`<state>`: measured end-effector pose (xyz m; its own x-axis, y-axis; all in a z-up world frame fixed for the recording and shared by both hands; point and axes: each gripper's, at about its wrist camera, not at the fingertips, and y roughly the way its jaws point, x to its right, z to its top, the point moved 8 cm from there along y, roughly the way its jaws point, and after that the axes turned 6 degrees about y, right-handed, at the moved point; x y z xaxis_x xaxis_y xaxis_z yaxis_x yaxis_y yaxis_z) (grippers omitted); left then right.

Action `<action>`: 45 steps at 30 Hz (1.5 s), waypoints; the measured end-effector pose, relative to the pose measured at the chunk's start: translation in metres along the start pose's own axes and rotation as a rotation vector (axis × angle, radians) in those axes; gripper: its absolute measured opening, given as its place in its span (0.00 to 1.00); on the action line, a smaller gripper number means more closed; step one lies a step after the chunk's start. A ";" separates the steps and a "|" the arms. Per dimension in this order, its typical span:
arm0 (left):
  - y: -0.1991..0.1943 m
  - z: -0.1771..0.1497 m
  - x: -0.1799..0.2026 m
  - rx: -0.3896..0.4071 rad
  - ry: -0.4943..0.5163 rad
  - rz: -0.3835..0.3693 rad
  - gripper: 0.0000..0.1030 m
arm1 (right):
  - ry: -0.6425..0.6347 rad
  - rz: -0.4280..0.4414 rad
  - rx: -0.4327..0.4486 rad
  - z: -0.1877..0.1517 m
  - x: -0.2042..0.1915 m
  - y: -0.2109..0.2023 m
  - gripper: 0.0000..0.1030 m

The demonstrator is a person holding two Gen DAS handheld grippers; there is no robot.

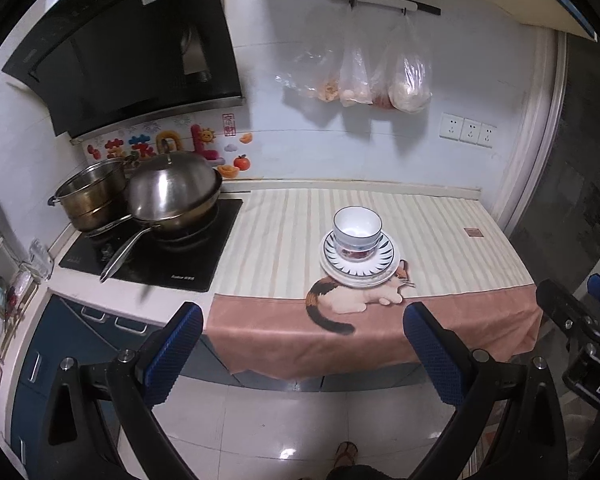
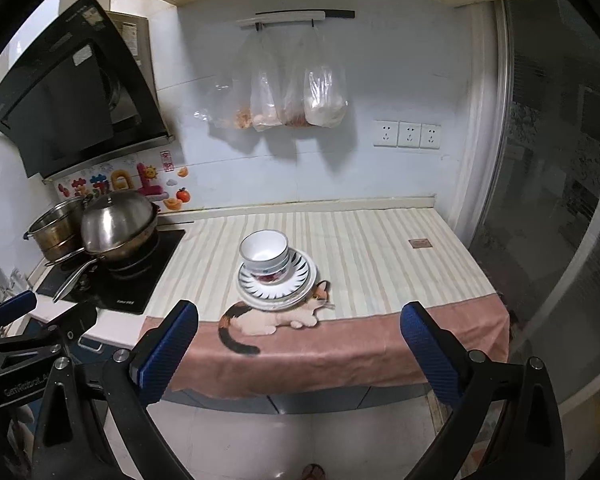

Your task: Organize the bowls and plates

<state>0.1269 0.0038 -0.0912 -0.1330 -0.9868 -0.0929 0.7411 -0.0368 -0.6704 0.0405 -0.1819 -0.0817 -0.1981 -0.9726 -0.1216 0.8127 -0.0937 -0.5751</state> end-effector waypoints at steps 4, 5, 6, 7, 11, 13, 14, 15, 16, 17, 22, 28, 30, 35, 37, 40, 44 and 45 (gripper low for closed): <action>-0.011 -0.013 -0.002 -0.003 -0.006 0.008 1.00 | -0.004 0.003 0.000 -0.014 -0.004 -0.016 1.00; -0.013 -0.016 -0.002 -0.006 -0.006 0.007 1.00 | -0.003 0.003 -0.001 -0.017 -0.004 -0.018 1.00; -0.014 -0.018 -0.002 -0.008 -0.004 0.007 1.00 | -0.003 0.004 -0.002 -0.018 -0.004 -0.020 1.00; -0.015 -0.020 -0.003 -0.008 -0.005 0.011 1.00 | -0.001 0.004 -0.003 -0.020 -0.004 -0.022 1.00; -0.019 -0.027 0.001 -0.011 -0.004 0.002 1.00 | -0.004 0.009 -0.003 -0.020 -0.001 -0.025 1.00; -0.020 -0.028 0.002 -0.009 -0.003 0.004 1.00 | -0.008 0.010 0.002 -0.020 0.000 -0.027 1.00; -0.021 -0.029 0.003 -0.007 -0.003 0.004 1.00 | -0.011 0.010 0.002 -0.020 0.000 -0.027 1.00; -0.023 -0.031 0.004 -0.004 -0.005 0.007 1.00 | -0.013 0.009 0.002 -0.019 0.000 -0.027 1.00; -0.025 -0.031 0.004 0.000 -0.005 0.010 1.00 | -0.013 0.010 0.003 -0.019 0.001 -0.028 1.00; -0.026 -0.031 0.004 0.002 -0.003 0.012 1.00 | -0.014 0.010 0.004 -0.019 0.001 -0.028 1.00; -0.029 -0.032 0.004 0.005 -0.011 0.017 1.00 | -0.014 0.013 0.011 -0.015 0.001 -0.028 1.00; -0.031 -0.033 0.002 -0.004 -0.024 0.014 1.00 | -0.009 0.021 0.009 -0.016 0.000 -0.030 1.00; -0.031 -0.034 0.003 -0.008 -0.028 0.020 1.00 | -0.010 0.021 0.008 -0.016 0.000 -0.029 1.00; -0.028 -0.034 0.003 -0.017 -0.036 0.029 1.00 | -0.018 0.026 -0.002 -0.014 0.004 -0.023 1.00; -0.029 -0.033 0.001 -0.013 -0.038 0.036 1.00 | -0.019 0.029 -0.003 -0.012 0.005 -0.021 1.00; -0.030 -0.031 0.001 -0.008 -0.040 0.038 1.00 | -0.020 0.030 -0.005 -0.012 0.005 -0.020 1.00; -0.031 -0.029 0.001 -0.001 -0.042 0.036 1.00 | -0.021 0.027 -0.004 -0.012 0.004 -0.019 1.00; -0.031 -0.028 0.001 0.000 -0.042 0.035 1.00 | -0.021 0.026 -0.004 -0.012 0.005 -0.019 1.00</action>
<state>0.0855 0.0082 -0.0918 -0.0790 -0.9932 -0.0850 0.7450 -0.0021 -0.6671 0.0178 -0.1823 -0.0807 -0.1650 -0.9790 -0.1195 0.8154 -0.0672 -0.5750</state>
